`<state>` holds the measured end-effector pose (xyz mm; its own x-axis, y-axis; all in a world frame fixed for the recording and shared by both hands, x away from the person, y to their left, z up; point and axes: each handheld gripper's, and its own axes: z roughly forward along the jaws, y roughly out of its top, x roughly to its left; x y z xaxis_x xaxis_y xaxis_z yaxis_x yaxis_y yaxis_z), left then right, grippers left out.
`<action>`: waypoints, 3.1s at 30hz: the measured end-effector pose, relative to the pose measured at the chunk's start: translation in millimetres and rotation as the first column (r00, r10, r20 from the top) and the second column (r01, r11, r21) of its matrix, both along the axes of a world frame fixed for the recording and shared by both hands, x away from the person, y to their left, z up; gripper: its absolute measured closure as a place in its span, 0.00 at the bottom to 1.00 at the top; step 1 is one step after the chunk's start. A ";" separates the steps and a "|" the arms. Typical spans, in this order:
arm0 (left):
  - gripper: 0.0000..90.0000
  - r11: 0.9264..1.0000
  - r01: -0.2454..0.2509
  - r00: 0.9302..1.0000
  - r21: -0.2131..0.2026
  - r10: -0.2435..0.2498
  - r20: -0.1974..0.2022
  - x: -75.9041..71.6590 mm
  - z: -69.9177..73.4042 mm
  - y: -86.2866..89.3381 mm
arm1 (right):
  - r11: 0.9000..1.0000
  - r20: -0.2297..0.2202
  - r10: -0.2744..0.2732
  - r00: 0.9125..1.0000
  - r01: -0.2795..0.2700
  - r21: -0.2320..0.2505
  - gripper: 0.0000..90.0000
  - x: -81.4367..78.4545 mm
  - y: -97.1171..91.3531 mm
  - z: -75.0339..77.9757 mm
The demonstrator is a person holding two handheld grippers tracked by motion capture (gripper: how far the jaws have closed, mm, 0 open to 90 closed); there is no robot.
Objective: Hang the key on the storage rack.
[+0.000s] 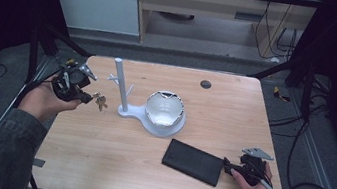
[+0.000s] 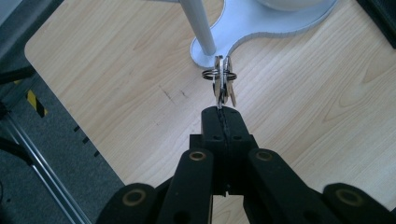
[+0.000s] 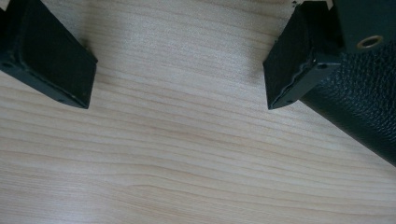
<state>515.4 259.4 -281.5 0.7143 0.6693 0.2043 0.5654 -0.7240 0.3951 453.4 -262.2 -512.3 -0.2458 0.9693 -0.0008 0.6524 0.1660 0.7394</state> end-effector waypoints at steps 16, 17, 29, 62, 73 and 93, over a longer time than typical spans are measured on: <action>1.00 1.000 0.020 1.000 0.015 -0.020 0.017 15.7 18.5 -9.5 | 1.000 -0.001 -0.009 1.000 0.009 -0.002 0.08 2.0 0.5 -0.5; 1.00 1.000 0.021 1.000 0.017 -0.021 0.019 17.2 19.4 -10.6 | 1.000 -0.002 -0.011 1.000 0.011 0.000 0.08 1.8 0.7 -0.5; 1.00 0.999 0.016 1.000 0.035 -0.017 0.023 32.2 25.9 -18.7 | 1.000 -0.002 -0.011 1.000 0.011 -0.002 0.08 -1.6 0.8 -0.5; 1.00 0.998 -0.019 1.000 0.066 0.017 0.018 51.6 24.9 -30.1 | 1.000 -0.002 -0.010 1.000 0.010 0.002 0.08 -4.5 1.1 -0.7; 0.71 0.999 -0.021 0.985 -0.030 0.025 0.169 23.0 18.1 -17.1 | 1.000 -0.005 -0.008 1.000 0.008 0.004 0.08 -5.1 1.0 -0.3; 0.10 0.953 0.174 0.965 -0.249 -0.114 0.237 -47.1 -71.9 -59.0 | 1.000 -0.002 0.001 1.000 -0.001 0.001 0.08 -5.2 0.2 -0.2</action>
